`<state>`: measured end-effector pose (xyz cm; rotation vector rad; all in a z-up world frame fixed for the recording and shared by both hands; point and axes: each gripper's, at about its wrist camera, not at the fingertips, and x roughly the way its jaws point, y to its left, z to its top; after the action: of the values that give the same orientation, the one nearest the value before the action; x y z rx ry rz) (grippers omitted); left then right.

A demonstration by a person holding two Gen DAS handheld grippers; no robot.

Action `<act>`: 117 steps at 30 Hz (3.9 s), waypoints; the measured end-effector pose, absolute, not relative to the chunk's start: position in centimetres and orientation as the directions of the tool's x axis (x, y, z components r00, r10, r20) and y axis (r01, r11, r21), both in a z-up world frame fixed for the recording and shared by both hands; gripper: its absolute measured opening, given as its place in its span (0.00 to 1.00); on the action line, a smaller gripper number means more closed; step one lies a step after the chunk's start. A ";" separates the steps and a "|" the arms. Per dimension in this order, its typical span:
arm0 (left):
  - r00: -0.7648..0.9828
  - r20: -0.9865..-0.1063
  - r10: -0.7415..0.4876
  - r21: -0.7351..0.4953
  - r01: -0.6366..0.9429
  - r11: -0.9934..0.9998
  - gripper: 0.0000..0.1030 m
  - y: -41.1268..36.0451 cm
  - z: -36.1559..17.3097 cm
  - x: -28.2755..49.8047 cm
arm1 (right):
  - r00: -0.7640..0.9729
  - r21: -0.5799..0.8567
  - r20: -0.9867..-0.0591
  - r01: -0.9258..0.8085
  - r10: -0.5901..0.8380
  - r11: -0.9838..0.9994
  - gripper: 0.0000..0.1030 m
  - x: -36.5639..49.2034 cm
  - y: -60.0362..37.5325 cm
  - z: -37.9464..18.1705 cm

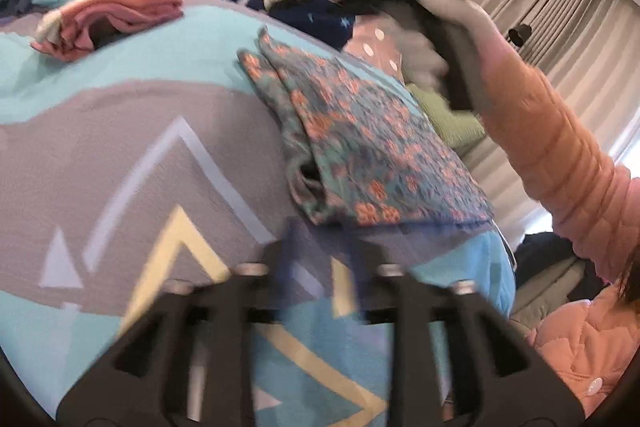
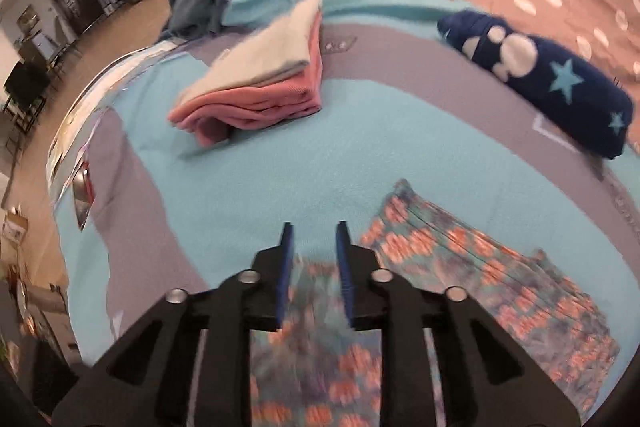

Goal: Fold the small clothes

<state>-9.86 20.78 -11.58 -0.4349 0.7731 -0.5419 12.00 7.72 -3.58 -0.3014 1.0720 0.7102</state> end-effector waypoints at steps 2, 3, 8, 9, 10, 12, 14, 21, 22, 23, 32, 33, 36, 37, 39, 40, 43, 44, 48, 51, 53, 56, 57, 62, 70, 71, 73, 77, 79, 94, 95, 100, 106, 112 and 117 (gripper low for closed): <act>0.598 -0.539 -0.593 -0.535 0.300 0.790 0.35 21.1 -11.4 -9.5 | 0.286 0.071 -0.882 -0.703 0.374 0.707 0.28 9.4 6.6 -3.3; 0.595 -0.537 -0.598 -0.535 0.308 0.787 0.35 21.1 -11.3 -9.0 | 0.282 0.051 -0.886 -0.731 0.369 0.680 0.31 7.6 5.8 -3.3; 0.528 -0.534 -0.660 -0.596 0.318 0.737 0.42 20.9 -12.2 -6.7 | 0.289 -0.002 -0.887 -0.784 0.361 0.621 0.32 1.5 2.7 -3.8; 0.515 -0.529 -0.675 -0.618 0.311 0.722 0.41 20.9 -12.3 -6.1 | 0.291 0.010 -0.883 -0.773 0.368 0.634 0.32 1.0 1.9 -3.7; 0.507 -0.521 -0.687 -0.640 0.301 0.707 0.31 21.0 -12.4 -5.5 | 0.291 0.026 -0.879 -0.760 0.376 0.649 0.32 0.7 1.1 -3.7; 0.486 -0.506 -0.713 -0.684 0.278 0.675 0.06 21.1 -12.7 -4.8 | 0.309 0.027 -0.876 -0.735 0.371 0.677 0.33 0.2 -0.1 -3.7; 0.498 -0.491 -0.715 -0.708 0.251 0.660 0.05 21.5 -12.9 -5.3 | 0.332 0.008 -0.875 -0.718 0.352 0.696 0.33 -0.5 -1.1 -3.7; 0.559 -0.482 -0.675 -0.719 0.188 0.669 0.04 22.8 -13.2 -7.1 | 0.333 -0.030 -0.880 -0.749 0.338 0.662 0.44 -4.8 -1.4 -6.3; 0.566 -0.487 -0.665 -0.715 0.179 0.676 0.07 23.0 -13.1 -7.0 | 0.332 -0.032 -0.879 -0.758 0.342 0.652 0.44 -5.7 -1.1 -6.8; 0.571 -0.491 -0.657 -0.710 0.174 0.682 0.08 23.2 -12.9 -7.1 | 0.333 -0.036 -0.878 -0.764 0.345 0.644 0.44 -6.4 -0.8 -7.1; 0.513 -0.530 -0.676 -0.674 0.230 0.702 0.50 22.7 -11.7 -1.2 | 0.470 -0.167 -0.836 -0.710 0.284 0.685 0.46 -9.5 0.5 -9.4; 0.495 -0.534 -0.686 -0.673 0.243 0.699 0.51 22.3 -11.8 -0.5 | 0.475 -0.163 -0.833 -0.700 0.284 0.695 0.46 -9.5 0.4 -9.5; 0.450 -0.531 -0.718 -0.683 0.273 0.677 0.52 21.2 -12.0 2.5 | 0.500 -0.167 -0.819 -0.677 0.281 0.717 0.50 -9.5 0.2 -9.6; 0.434 -0.527 -0.731 -0.693 0.279 0.665 0.52 20.8 -12.1 3.8 | 0.513 -0.173 -0.813 -0.664 0.275 0.728 0.52 -9.4 0.2 -9.6; 0.416 -0.519 -0.747 -0.709 0.278 0.648 0.52 20.3 -12.4 5.9 | 0.528 -0.177 -0.805 -0.647 0.269 0.741 0.54 -9.2 0.3 -9.8; 0.415 -0.515 -0.750 -0.715 0.275 0.643 0.51 20.2 -12.5 6.8 | 0.533 -0.179 -0.803 -0.642 0.266 0.746 0.54 -9.1 0.4 -9.9; 0.410 -0.506 -0.758 -0.731 0.262 0.630 0.51 19.9 -12.6 8.7 | 0.568 -0.224 -0.785 -0.632 0.246 0.742 0.55 -9.1 1.4 -10.2; 0.406 -0.502 -0.763 -0.734 0.266 0.625 0.51 19.6 -12.6 9.1 | 0.590 -0.257 -0.772 -0.630 0.236 0.733 0.55 -9.2 1.9 -10.3; 0.390 -0.495 -0.776 -0.735 0.288 0.613 0.51 18.9 -12.7 10.0 | 0.643 -0.340 -0.734 -0.625 0.217 0.703 0.56 -9.5 3.5 -10.7; 0.373 -0.488 -0.789 -0.741 0.302 0.600 0.51 18.6 -12.7 10.5 | 0.658 -0.359 -0.724 -0.615 0.206 0.703 0.56 -8.8 4.4 -11.0; 0.365 -0.480 -0.798 -0.749 0.304 0.589 0.51 18.4 -12.8 11.0 | 0.665 -0.362 -0.719 -0.606 0.202 0.708 0.56 -8.1 5.0 -11.1; 0.359 -0.475 -0.804 -0.755 0.303 0.581 0.50 17.9 -12.8 11.8 | 0.675 -0.374 -0.713 -0.597 0.192 0.710 0.56 -7.6 5.8 -11.2; 0.360 -0.481 -0.799 -0.751 0.301 0.588 0.47 17.7 -12.9 12.2 | 0.677 -0.378 -0.712 -0.595 0.188 0.709 0.56 -7.5 6.0 -11.2; 0.356 -0.501 -0.789 -0.770 0.233 0.594 0.19 17.9 -13.9 13.4 | 0.673 -0.388 -0.713 -0.610 0.195 0.691 0.37 -7.5 6.9 -11.1; 0.368 -0.538 -0.759 -0.757 0.185 0.626 0.12 17.6 -13.0 13.3 | 0.633 -0.166 -0.711 -0.573 0.305 0.803 0.09 -5.7 3.5 -8.0; 0.373 -0.545 -0.751 -0.748 0.187 0.636 0.12 17.4 -12.6 13.2 | 0.635 -0.155 -0.707 -0.569 0.311 0.808 0.09 -5.9 3.3 -7.7; 0.384 -0.563 -0.732 -0.721 0.205 0.662 0.12 16.9 -11.6 13.1 | 0.642 -0.122 -0.694 -0.552 0.326 0.825 0.08 -5.9 2.3 -6.9; 0.399 -0.578 -0.712 -0.685 0.238 0.689 0.12 15.8 -9.5 12.7 | 0.625 -0.015 -0.686 -0.523 0.372 0.852 0.07 -5.7 0.4 -5.7; 0.406 -0.584 -0.703 -0.669 0.250 0.700 0.12 15.2 -8.5 12.6 | 0.626 0.026 -0.677 -0.504 0.386 0.863 0.07 -5.7 -0.6 -5.1; 0.417 -0.641 -0.644 -0.577 0.292 0.763 0.11 9.3 -4.1 12.5 | 0.702 0.103 -0.602 -0.404 0.381 0.909 0.06 -7.1 -6.8 -3.1; 0.417 -0.643 -0.643 -0.574 0.294 0.765 0.11 8.7 -3.9 12.6 | 0.706 0.112 -0.598 -0.394 0.379 0.912 0.06 -7.1 -7.5 -3.1; 0.414 -0.657 -0.630 -0.550 0.309 0.776 0.10 5.6 -2.8 12.5 | 0.719 0.152 -0.587 -0.354 0.372 0.923 0.06 -7.3 -10.5 -3.1; 0.408 -0.675 -0.614 -0.525 0.320 0.789 0.10 1.0 -2.1 12.4 | 0.732 0.208 -0.574 -0.304 0.367 0.930 0.06 -8.0 -14.7 -3.5; 0.400 -0.692 -0.600 -0.491 0.349 0.798 0.10 -4.3 -1.3 12.0 | 0.751 0.265 -0.558 -0.243 0.354 0.933 0.06 -8.6 -19.5 -3.9; 0.387 -0.709 -0.590 -0.463 0.376 0.803 0.10 -8.9 -1.1 11.9 | 0.764 0.302 -0.554 -0.186 0.331 0.935 0.06 -9.3 -23.4 -4.5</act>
<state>11.90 -8.86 -1.09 -0.2417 0.9983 -0.6221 -9.27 -23.44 -4.50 0.2360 0.6431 0.2833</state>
